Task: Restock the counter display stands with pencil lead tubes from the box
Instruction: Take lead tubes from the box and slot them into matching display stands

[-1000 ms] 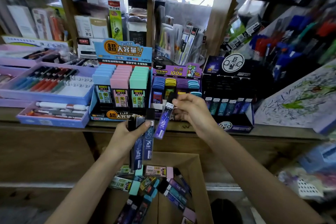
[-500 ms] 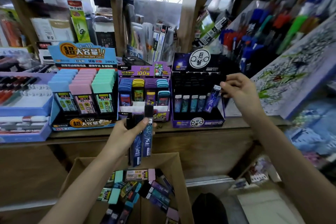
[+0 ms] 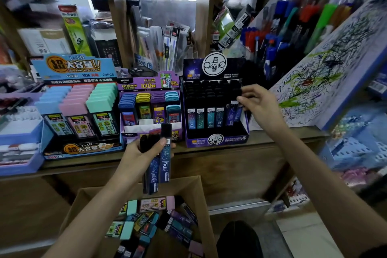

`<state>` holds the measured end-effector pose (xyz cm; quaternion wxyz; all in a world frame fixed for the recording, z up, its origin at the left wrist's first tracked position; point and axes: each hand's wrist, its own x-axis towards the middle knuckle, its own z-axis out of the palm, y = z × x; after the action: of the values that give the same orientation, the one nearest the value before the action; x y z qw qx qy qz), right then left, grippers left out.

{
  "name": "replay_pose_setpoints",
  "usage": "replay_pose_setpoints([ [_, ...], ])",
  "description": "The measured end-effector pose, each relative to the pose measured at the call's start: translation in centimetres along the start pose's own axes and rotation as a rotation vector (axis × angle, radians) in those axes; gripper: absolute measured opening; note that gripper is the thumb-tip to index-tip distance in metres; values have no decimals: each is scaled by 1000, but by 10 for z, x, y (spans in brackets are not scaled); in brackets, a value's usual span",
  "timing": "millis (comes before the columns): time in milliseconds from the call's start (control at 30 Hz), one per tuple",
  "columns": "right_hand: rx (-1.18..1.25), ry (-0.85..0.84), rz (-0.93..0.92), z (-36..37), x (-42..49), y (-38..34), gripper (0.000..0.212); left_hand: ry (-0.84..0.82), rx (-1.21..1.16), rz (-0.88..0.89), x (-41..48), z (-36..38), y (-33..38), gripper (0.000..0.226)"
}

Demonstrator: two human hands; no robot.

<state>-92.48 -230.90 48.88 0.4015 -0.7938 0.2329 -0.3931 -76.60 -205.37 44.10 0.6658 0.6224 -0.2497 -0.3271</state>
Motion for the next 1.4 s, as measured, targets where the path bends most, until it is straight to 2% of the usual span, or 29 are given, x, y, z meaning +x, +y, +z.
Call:
replay_pose_setpoints([
  [133,-27,-14,17,-8,4,2,14,-3,-5,-4,-1,2,0,23],
  [300,-40,-110,-4,-6,0,7,16,-11,-11,-15,-1,4,-3,31],
  [533,-43,-34,108,10,-3,8,14,-35,9,-13,-2,9,-5,35],
  [667,-274,0,119,13,-5,-1,14,-42,-2,-16,-4,12,-5,34],
  [767,-515,96,5,18,-17,-12,21,-49,-41,-14,-6,14,-2,34],
  [833,-437,125,-45,26,-33,-25,16,-49,-49,-11,-7,15,0,31],
  [867,-334,73,-38,33,-41,-33,13,-55,-48,-7,-8,16,1,29],
  [967,14,-233,98,59,-63,-54,6,-64,-25,4,-11,22,2,24],
  [1033,196,-338,173,74,-72,-61,6,-28,44,15,-12,25,3,30],
  [1233,325,-305,217,79,-77,-61,8,-42,108,47,-10,26,0,36],
  [1300,354,-264,236,67,-73,-60,7,-57,75,63,-8,27,-1,30],
  [1400,358,-149,244,39,-61,-56,9,-107,-22,59,-4,27,0,34],
])
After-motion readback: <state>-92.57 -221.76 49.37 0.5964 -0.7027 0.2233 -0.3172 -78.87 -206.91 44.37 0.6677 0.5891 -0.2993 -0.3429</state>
